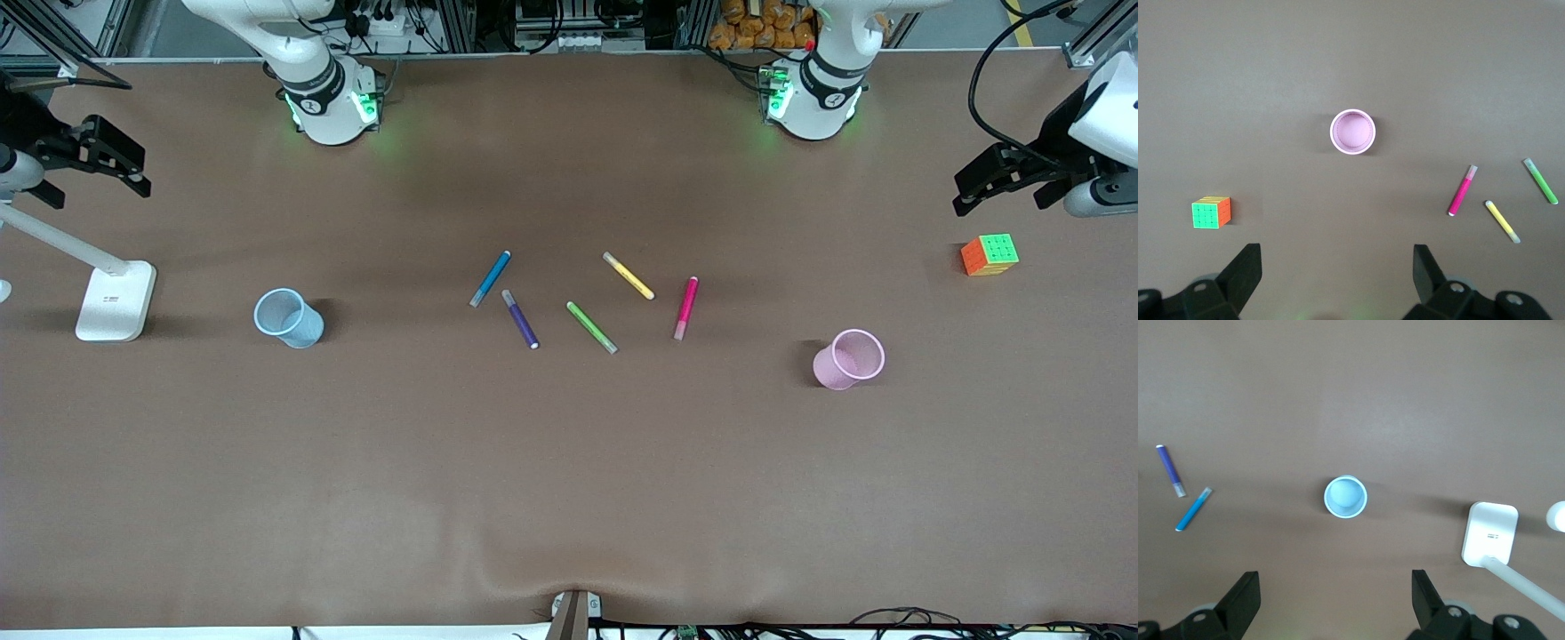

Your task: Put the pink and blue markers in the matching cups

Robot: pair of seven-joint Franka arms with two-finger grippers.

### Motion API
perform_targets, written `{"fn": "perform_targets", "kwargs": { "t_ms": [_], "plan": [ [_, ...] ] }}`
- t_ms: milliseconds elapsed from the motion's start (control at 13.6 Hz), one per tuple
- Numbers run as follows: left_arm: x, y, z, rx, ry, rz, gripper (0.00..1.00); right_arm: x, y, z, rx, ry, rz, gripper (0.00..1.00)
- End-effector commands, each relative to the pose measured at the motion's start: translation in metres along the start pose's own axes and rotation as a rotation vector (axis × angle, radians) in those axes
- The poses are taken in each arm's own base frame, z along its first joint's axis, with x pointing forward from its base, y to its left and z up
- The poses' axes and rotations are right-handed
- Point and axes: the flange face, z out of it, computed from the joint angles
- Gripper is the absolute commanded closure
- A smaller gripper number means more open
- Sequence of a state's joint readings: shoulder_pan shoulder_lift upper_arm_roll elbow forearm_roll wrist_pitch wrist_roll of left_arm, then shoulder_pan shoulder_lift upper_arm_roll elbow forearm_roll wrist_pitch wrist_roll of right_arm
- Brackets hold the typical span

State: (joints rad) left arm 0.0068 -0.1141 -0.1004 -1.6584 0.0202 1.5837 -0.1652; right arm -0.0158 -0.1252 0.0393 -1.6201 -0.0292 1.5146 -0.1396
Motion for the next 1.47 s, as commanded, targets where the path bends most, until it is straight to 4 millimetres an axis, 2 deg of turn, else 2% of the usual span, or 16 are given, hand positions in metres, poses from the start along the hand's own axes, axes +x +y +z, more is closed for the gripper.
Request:
{"fn": "perform_targets", "kwargs": {
  "t_ms": [0,221,589,736,1105,1399],
  "plan": [
    [0.001,-0.002,-0.002,-0.006,-0.011,0.021,0.0,0.017,0.009,-0.006,-0.02,0.006,0.01,0.0],
    [0.003,-0.003,-0.006,-0.004,-0.002,0.016,0.0,0.025,0.009,-0.006,-0.006,-0.007,0.008,0.0],
    [0.005,-0.002,0.0,0.0,-0.017,0.018,0.0,0.025,0.007,-0.005,-0.004,-0.01,0.011,0.0],
    [0.014,0.001,0.011,-0.012,-0.038,0.018,0.0,0.025,0.008,-0.005,-0.004,-0.011,0.014,0.0],
    [0.017,0.012,0.022,-0.012,-0.06,0.033,0.0,0.025,0.011,-0.004,0.0,-0.014,0.02,0.0],
    [0.027,0.031,0.05,-0.01,-0.11,0.053,0.0,0.024,0.012,-0.004,0.0,-0.014,0.023,0.0]
  ]
}}
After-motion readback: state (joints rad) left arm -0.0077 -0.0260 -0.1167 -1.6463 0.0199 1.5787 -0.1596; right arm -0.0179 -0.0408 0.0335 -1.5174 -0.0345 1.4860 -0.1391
